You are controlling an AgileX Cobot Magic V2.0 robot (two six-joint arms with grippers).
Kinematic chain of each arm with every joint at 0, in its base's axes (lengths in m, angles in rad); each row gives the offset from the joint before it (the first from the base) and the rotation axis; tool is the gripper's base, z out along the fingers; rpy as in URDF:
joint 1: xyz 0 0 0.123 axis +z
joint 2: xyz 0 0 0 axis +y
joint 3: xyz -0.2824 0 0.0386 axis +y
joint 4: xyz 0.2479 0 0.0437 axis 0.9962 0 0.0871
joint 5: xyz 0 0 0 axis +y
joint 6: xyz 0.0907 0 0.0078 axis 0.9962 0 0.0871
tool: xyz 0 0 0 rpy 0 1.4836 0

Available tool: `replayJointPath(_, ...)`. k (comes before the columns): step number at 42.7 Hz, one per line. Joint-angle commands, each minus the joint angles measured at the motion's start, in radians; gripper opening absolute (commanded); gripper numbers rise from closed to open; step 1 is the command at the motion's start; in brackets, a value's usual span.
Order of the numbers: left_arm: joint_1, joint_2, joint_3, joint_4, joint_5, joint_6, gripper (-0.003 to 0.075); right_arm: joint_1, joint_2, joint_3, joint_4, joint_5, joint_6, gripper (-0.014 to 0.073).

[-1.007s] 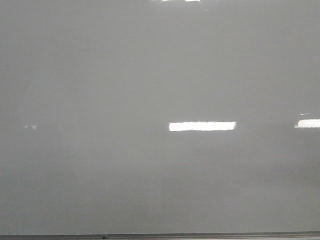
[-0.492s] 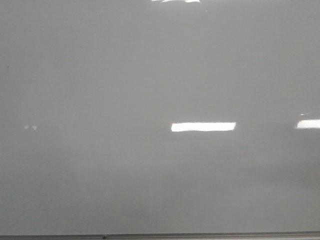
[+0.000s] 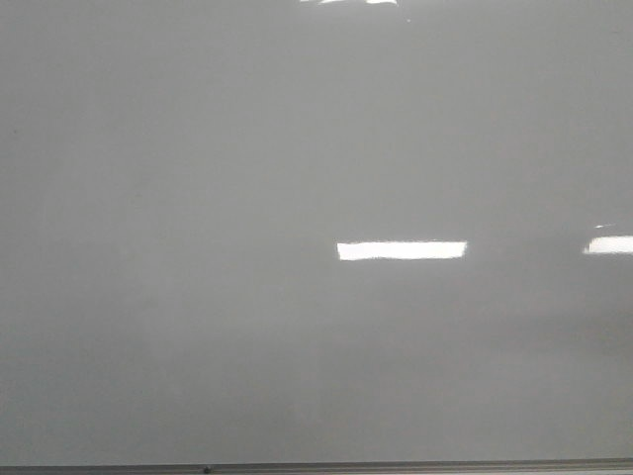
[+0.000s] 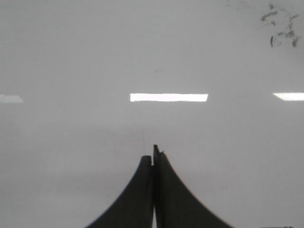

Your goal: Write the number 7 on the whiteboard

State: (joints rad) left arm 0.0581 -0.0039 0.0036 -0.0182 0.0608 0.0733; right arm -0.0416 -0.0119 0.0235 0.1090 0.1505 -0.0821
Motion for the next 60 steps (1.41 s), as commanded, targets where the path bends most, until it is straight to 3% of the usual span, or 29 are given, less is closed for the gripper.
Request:
replayJointPath(1,0.0,-0.014,-0.041,-0.039,-0.135,-0.005,-0.002,0.001,-0.011,-0.087,0.007,-0.035,0.0,-0.0067)
replayJointPath(13,0.0,0.132,-0.32,0.005,0.112,-0.004,-0.002,0.001,0.102,-0.353,0.007,0.224,0.0,-0.0067)
replayJointPath(21,0.0,0.321,-0.406,0.01,0.189,-0.004,-0.002,0.001,0.241,-0.42,0.008,0.23,0.0,-0.0067)
replayJointPath(31,0.0,0.426,-0.415,0.01,0.184,-0.004,-0.0006,0.002,0.269,-0.421,0.008,0.227,0.0,-0.0032)
replayJointPath(34,0.0,0.436,-0.413,0.01,0.184,-0.004,0.0066,0.002,0.269,-0.42,0.008,0.229,0.0,0.0056)
replayJointPath(40,0.0,0.451,-0.413,0.01,0.178,-0.004,0.0372,0.002,0.269,-0.416,0.008,0.229,0.0,0.0383)
replayJointPath(44,0.0,0.458,-0.408,0.01,0.139,-0.004,0.0519,0.002,0.269,-0.415,0.008,0.231,0.0,0.0529)
replayJointPath(52,0.0,0.522,-0.394,-0.063,0.069,-0.004,0.0543,0.002,0.269,-0.415,0.008,0.231,0.0,0.0561)
replayJointPath(60,0.0,0.773,-0.425,-0.201,0.061,-0.004,0.0544,0.002,0.269,-0.415,0.008,0.23,0.0,0.0561)
